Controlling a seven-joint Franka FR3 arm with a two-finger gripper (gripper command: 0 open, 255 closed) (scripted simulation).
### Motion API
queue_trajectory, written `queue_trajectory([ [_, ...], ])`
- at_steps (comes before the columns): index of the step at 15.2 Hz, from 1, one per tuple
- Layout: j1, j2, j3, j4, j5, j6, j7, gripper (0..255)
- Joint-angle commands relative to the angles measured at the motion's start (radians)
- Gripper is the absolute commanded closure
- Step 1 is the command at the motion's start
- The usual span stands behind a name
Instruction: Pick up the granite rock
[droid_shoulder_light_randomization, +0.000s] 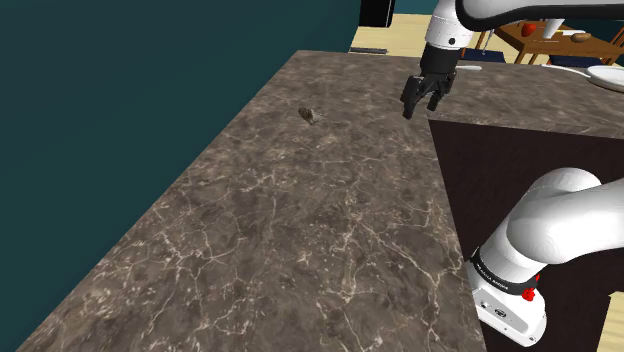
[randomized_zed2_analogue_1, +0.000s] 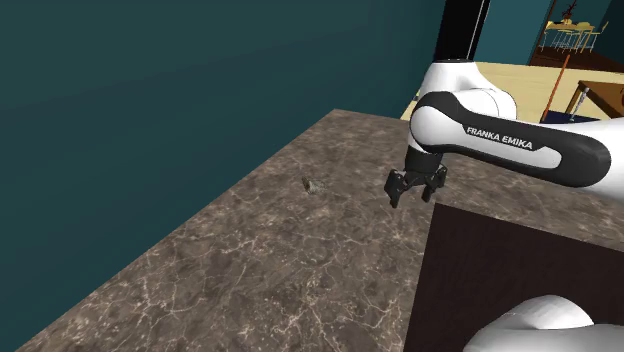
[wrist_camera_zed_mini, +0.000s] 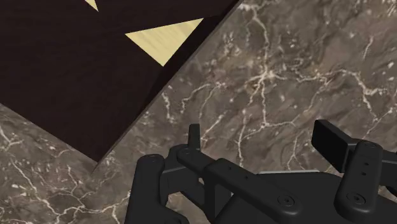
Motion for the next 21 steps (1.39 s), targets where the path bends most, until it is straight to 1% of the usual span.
queue_trajectory([
  [1, 0.000, 0.000, 0.000, 0.000, 0.000, 0.000, 0.000, 0],
  [6, 0.039, 0.207, 0.004, 0.134, 0.041, 0.060, -0.021, 0],
  [11, 0.072, 0.407, 0.010, 0.296, 0.082, 0.085, -0.047, 0],
  [16, 0.098, 0.605, 0.019, 0.487, 0.122, 0.078, -0.072, 0],
  [21, 0.116, 0.806, 0.034, 0.716, 0.157, 0.039, -0.092, 0],
])
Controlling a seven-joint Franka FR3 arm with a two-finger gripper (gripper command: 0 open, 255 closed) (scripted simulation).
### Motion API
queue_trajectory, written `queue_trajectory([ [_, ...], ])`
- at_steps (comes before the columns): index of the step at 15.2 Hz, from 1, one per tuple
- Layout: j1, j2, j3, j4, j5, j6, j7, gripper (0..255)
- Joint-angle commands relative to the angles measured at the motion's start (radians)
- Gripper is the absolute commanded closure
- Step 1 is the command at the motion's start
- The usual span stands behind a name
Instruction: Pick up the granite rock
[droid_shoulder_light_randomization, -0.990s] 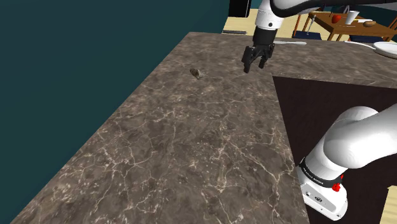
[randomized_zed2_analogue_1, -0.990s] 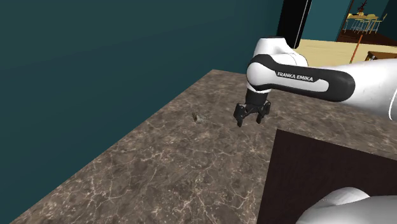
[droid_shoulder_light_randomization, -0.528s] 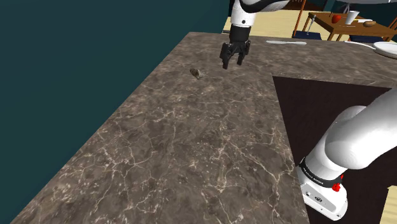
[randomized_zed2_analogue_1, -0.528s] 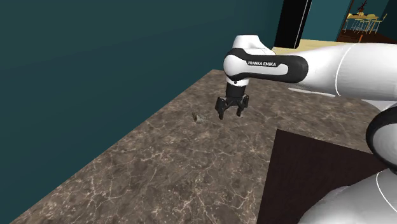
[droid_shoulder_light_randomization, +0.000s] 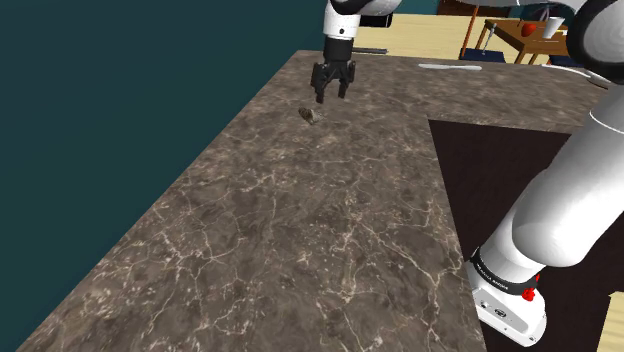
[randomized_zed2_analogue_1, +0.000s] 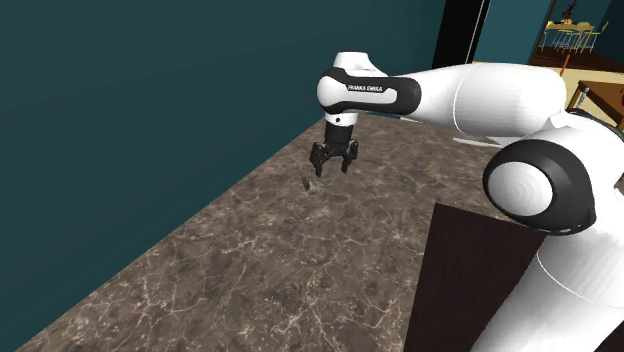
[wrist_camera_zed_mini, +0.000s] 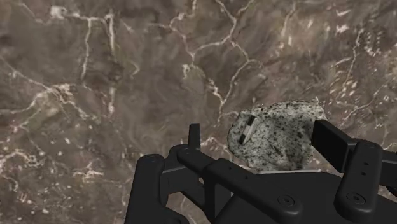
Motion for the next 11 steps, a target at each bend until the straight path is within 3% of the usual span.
queue_trajectory([
  [1, 0.009, 0.089, 0.009, 0.100, 0.014, -0.015, -0.004, 0],
  [5, 0.019, 0.267, 0.026, 0.335, 0.034, -0.080, -0.010, 0],
  [11, 0.021, 0.272, 0.027, 0.274, 0.036, -0.016, -0.021, 0],
])
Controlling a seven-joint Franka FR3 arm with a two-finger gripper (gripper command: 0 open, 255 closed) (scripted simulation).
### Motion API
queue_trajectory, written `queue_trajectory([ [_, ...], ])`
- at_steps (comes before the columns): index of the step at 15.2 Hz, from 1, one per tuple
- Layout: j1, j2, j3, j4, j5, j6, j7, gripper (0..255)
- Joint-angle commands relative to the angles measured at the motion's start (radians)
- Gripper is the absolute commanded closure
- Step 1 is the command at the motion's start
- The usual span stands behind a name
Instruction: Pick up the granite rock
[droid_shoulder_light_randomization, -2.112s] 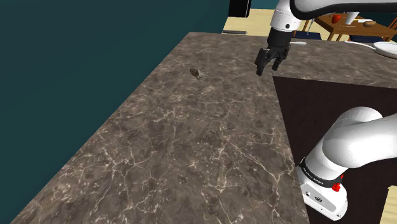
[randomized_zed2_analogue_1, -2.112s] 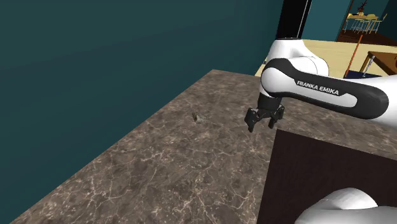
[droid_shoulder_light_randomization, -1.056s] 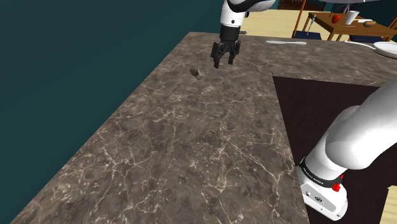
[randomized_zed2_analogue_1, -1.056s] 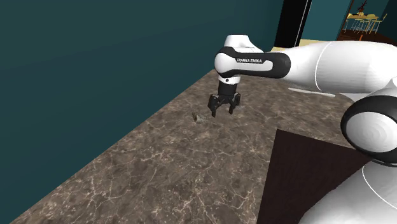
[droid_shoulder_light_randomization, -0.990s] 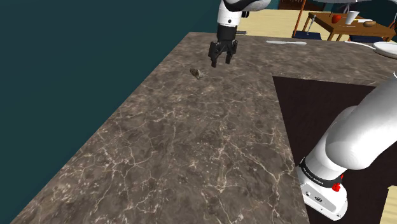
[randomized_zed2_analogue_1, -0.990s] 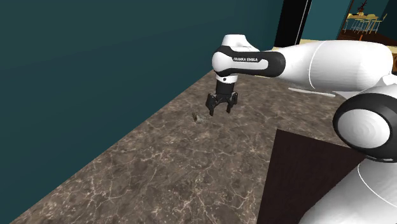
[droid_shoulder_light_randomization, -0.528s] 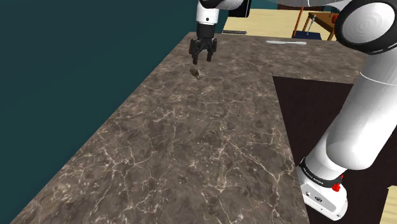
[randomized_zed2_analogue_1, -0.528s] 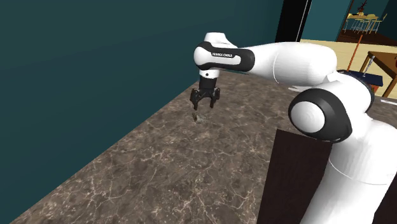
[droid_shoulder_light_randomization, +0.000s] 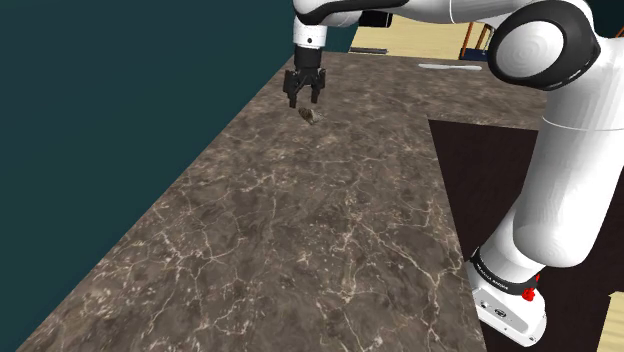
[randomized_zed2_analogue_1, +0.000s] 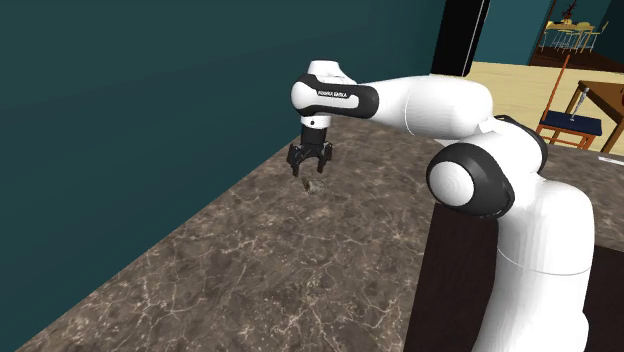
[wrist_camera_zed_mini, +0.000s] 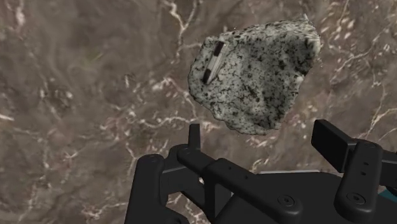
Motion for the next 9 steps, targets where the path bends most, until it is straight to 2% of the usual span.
queue_trajectory([
  [1, 0.000, 0.000, 0.000, -0.027, 0.001, 0.028, -0.005, 0],
  [4, 0.000, 0.000, 0.000, -0.049, 0.002, 0.049, -0.009, 0],
  [5, 0.001, -0.001, 0.000, -0.050, 0.002, 0.049, -0.009, 255],
  [9, 0.000, -0.001, 0.000, -0.049, 0.002, 0.048, -0.009, 255],
])
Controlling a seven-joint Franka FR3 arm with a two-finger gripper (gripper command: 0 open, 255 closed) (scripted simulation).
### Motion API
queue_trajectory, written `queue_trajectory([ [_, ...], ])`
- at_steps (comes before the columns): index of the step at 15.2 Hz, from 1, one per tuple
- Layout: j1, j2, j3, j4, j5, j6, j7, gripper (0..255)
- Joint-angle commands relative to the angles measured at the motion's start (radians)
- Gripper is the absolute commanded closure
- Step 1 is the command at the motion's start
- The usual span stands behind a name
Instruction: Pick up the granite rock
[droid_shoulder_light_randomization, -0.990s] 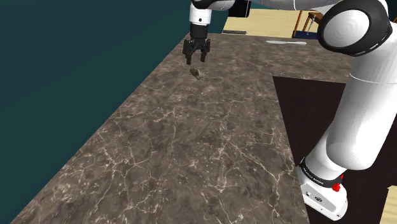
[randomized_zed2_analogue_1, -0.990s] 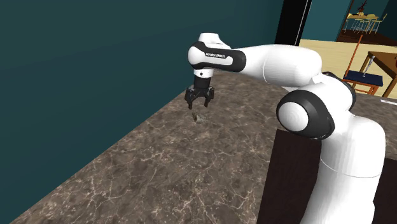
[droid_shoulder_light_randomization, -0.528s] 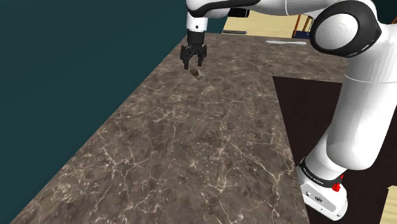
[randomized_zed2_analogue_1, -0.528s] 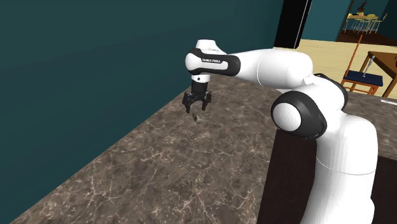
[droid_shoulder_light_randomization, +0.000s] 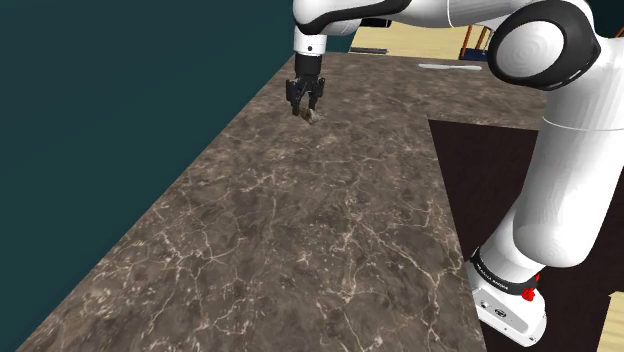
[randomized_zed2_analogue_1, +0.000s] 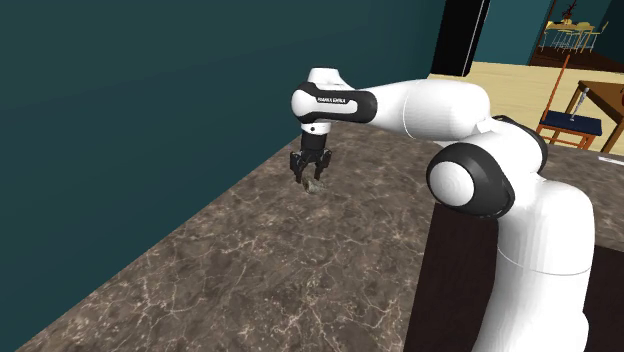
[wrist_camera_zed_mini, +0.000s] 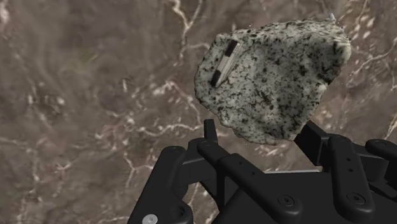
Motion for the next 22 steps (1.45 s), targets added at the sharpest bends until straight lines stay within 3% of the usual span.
queue_trajectory([
  [1, 0.000, 0.000, 0.000, 0.000, 0.000, 0.000, 0.000, 255],
  [5, 0.000, 0.001, 0.000, 0.000, 0.000, 0.000, 0.000, 255],
  [22, -0.005, 0.031, 0.000, 0.247, -0.004, -0.214, 0.035, 255],
])
